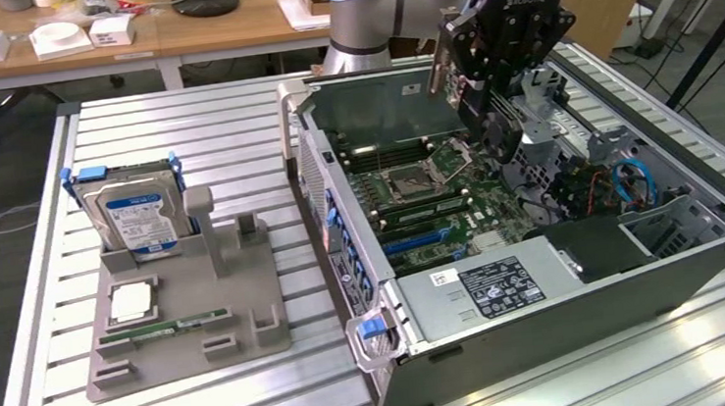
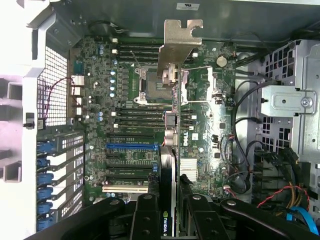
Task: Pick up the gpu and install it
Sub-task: 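Insert the gpu into the slot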
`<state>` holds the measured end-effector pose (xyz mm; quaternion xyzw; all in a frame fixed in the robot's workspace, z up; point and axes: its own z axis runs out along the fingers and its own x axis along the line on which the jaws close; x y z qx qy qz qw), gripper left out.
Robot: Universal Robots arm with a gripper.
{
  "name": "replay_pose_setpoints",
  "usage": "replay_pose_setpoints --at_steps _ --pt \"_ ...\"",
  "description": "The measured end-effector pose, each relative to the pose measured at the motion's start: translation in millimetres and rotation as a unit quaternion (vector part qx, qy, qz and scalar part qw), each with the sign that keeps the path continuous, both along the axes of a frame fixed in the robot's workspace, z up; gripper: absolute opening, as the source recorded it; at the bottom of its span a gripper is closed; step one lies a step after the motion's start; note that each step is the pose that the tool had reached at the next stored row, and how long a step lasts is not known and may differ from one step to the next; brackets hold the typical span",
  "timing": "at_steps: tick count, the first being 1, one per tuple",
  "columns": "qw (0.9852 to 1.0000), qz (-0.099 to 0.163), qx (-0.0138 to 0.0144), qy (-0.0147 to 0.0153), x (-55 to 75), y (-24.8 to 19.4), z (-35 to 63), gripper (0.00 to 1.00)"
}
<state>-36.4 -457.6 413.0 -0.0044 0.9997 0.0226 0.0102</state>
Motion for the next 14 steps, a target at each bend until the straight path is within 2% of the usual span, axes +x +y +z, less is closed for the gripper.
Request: replay_pose_setpoints --at_steps 14 --pt "0.9999 0.014 0.0 0.0 0.0 0.0 0.0 0.26"
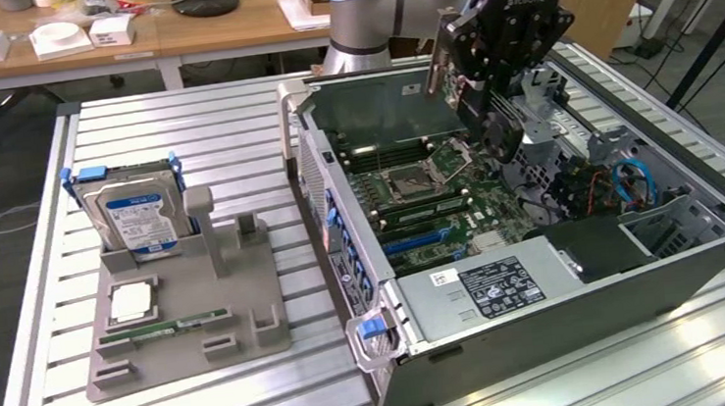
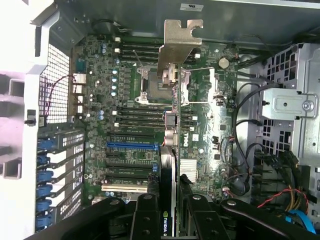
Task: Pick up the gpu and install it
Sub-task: 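Insert the gpu into the slot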
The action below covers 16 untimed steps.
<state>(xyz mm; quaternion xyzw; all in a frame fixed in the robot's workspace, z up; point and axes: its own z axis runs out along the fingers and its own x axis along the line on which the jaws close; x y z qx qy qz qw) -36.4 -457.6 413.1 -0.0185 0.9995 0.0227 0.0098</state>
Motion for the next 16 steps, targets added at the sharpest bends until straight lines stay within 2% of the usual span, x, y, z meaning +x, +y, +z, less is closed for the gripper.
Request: replay_pose_setpoints --at_steps 5,9,12,16 --pt "0.9998 0.02 0.0001 0.0 0.0 0.0 0.0 0.26" --pt "0.9991 0.043 0.0 0.0 0.0 0.0 0.0 0.26" --pt "0.9977 0.068 0.0 0.0 0.0 0.0 0.0 0.26" --pt "0.9946 0.104 0.0 0.0 0.0 0.0 0.0 0.26"
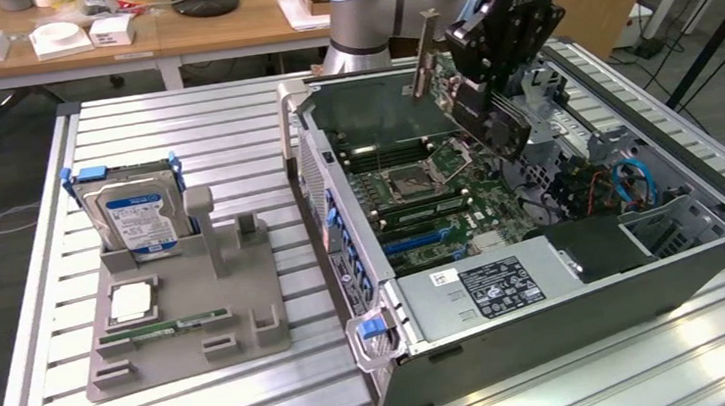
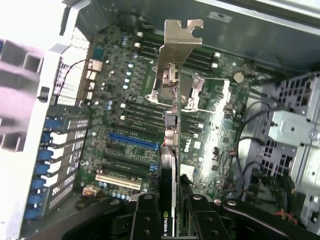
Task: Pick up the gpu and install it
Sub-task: 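Insert the gpu into the slot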
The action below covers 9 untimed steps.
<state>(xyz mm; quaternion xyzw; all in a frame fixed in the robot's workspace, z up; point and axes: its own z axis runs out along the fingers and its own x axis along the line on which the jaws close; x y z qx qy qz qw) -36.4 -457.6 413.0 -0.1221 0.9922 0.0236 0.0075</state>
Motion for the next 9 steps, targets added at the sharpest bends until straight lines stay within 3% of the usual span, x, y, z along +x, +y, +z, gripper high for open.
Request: replay_pose_setpoints --at_steps 9 --pt "0.9978 0.067 0.0 0.0 0.0 0.0 0.0 0.26"
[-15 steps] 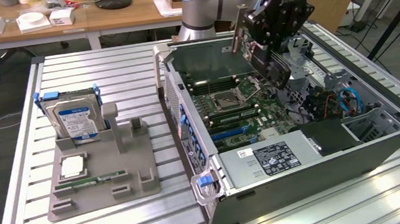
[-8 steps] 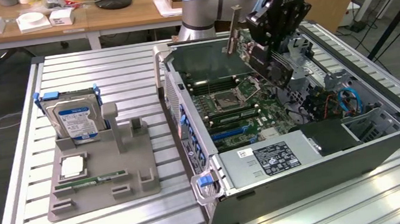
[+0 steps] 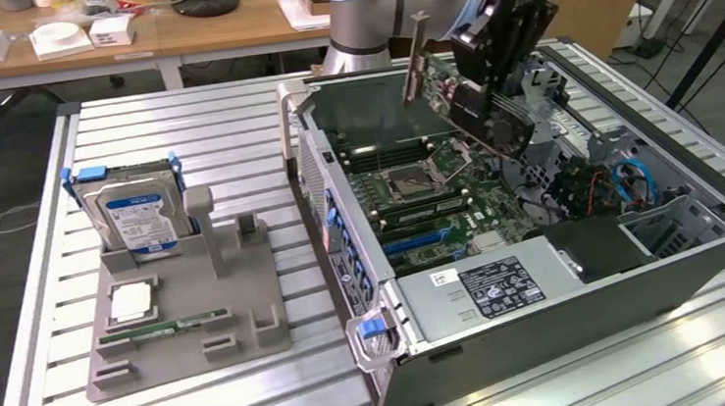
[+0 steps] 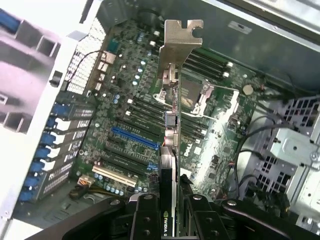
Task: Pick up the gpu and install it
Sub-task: 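Insert the gpu into the slot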
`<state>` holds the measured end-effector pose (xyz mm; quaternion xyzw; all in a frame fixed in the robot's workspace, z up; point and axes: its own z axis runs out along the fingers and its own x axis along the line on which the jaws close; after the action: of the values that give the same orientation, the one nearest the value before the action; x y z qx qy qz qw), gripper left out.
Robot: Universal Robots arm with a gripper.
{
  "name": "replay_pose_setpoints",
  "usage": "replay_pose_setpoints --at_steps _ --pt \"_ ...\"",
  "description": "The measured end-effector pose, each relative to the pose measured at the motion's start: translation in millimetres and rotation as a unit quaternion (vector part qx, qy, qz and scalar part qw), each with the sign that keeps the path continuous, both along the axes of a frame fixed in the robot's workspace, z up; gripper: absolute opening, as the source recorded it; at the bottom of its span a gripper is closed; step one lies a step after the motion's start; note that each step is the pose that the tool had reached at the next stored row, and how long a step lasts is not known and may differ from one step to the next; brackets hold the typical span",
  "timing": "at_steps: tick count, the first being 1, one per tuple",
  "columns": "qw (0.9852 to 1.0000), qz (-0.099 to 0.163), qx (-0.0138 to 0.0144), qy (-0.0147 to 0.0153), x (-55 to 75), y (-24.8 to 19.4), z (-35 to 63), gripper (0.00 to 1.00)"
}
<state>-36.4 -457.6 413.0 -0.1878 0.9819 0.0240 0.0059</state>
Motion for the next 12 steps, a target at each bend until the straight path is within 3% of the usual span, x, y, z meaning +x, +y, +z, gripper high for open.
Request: replay_pose_setpoints --at_steps 12 --pt "0.9982 0.06 0.0 0.0 0.0 0.0 0.0 0.26"
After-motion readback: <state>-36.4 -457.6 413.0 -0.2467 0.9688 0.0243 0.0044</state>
